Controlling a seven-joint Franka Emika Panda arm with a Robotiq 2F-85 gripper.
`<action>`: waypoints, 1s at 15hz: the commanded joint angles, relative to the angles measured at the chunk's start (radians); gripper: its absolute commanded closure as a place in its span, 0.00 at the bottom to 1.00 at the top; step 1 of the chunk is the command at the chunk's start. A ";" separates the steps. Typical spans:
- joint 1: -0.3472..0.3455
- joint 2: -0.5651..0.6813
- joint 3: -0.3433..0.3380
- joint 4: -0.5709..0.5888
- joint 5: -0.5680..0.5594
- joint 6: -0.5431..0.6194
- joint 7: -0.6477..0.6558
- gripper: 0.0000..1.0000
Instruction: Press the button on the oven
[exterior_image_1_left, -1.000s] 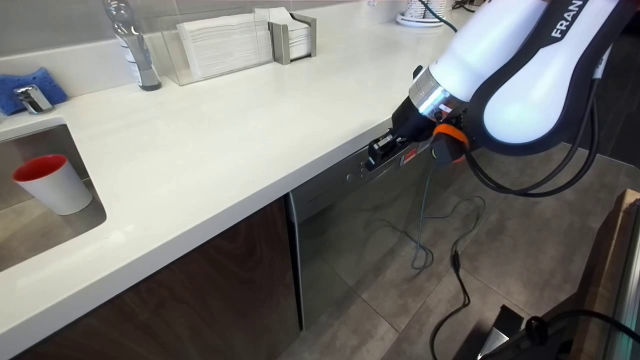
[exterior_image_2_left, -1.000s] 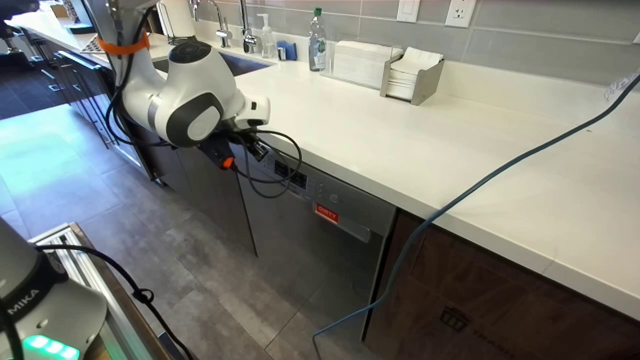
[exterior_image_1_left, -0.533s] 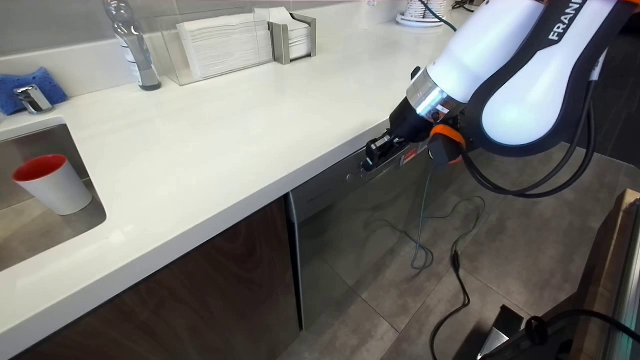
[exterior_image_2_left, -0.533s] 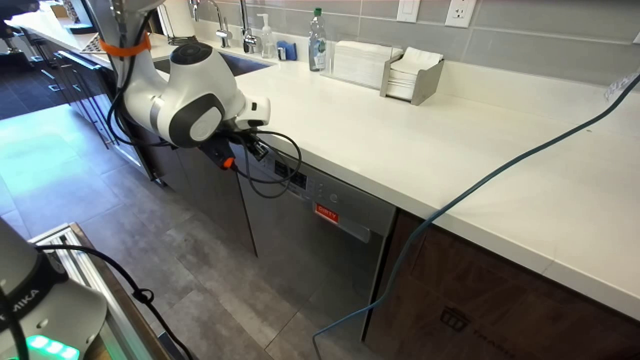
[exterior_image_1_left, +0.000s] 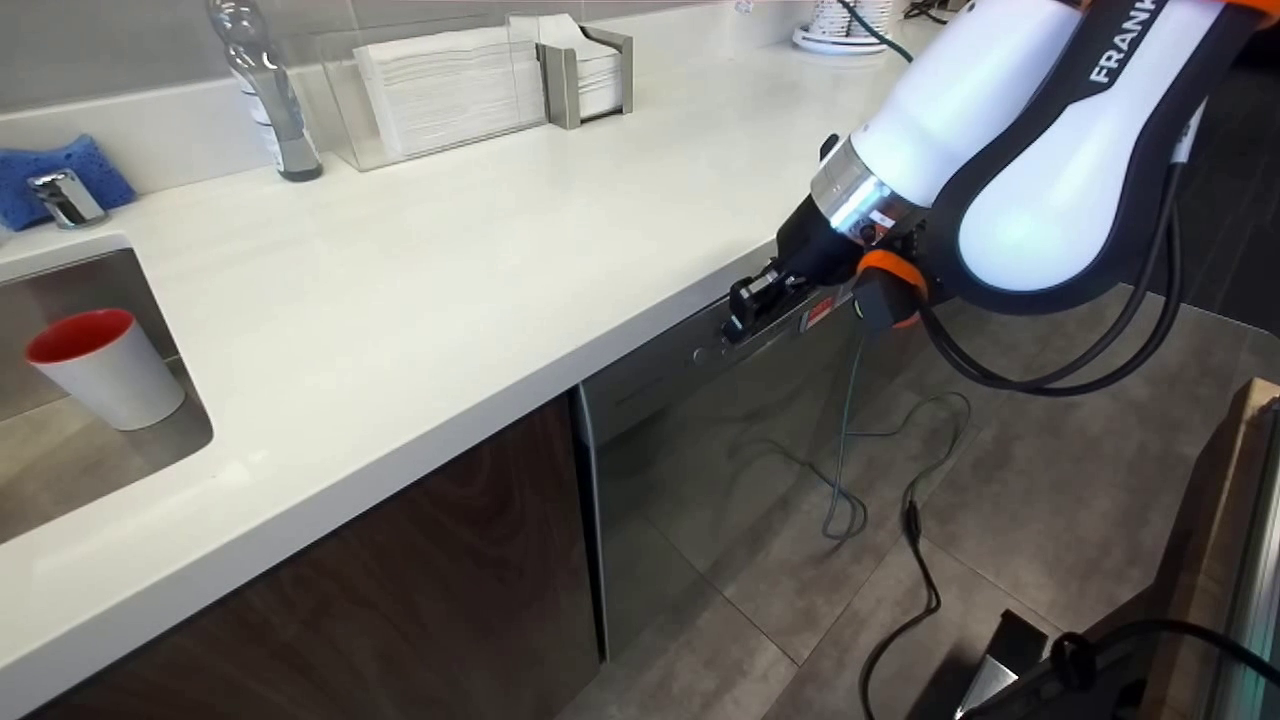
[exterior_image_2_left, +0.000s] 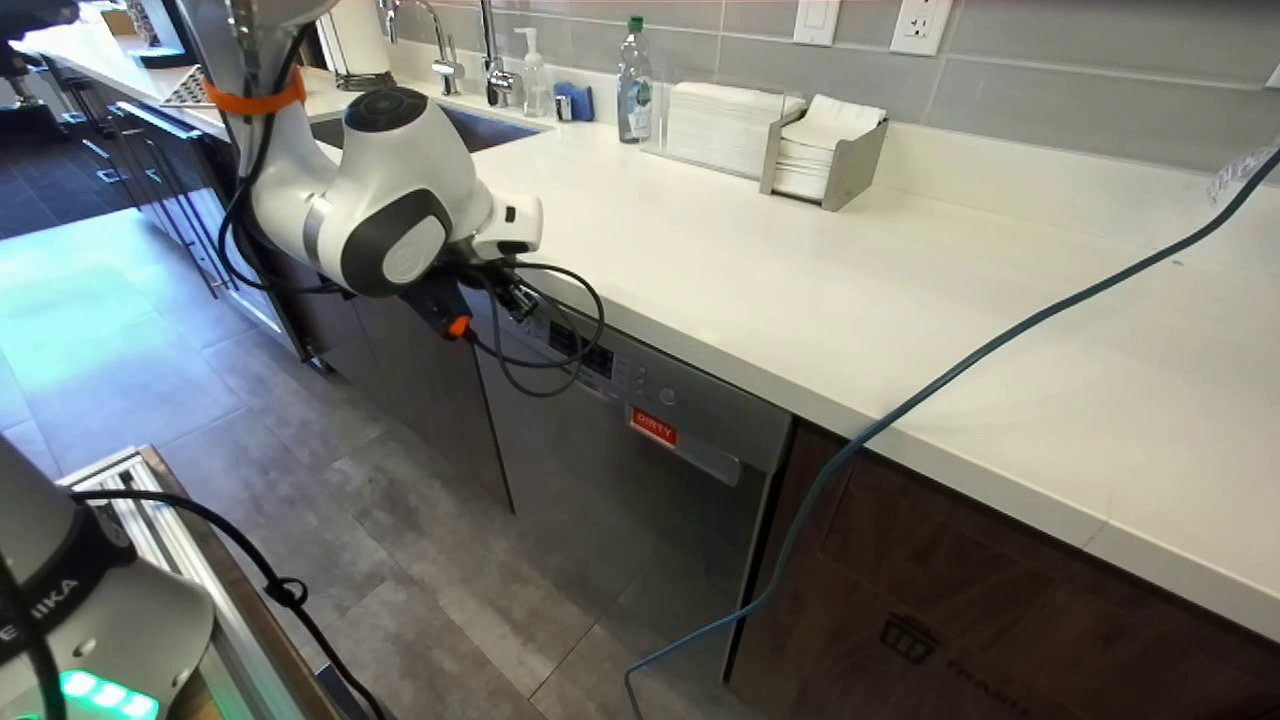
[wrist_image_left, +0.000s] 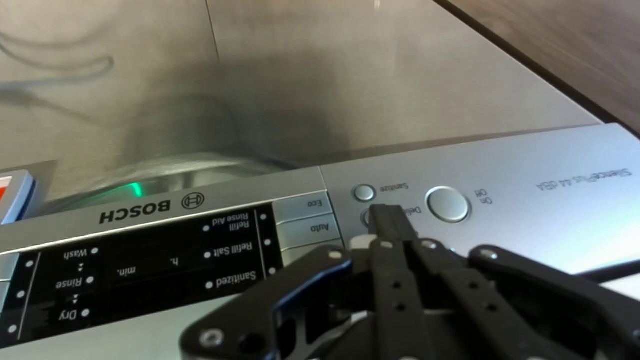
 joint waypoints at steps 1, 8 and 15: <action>-0.004 0.017 -0.016 0.013 -0.036 0.025 0.027 1.00; 0.001 0.007 -0.025 0.008 -0.032 0.019 0.021 1.00; -0.003 0.008 -0.021 0.009 -0.038 0.023 0.026 1.00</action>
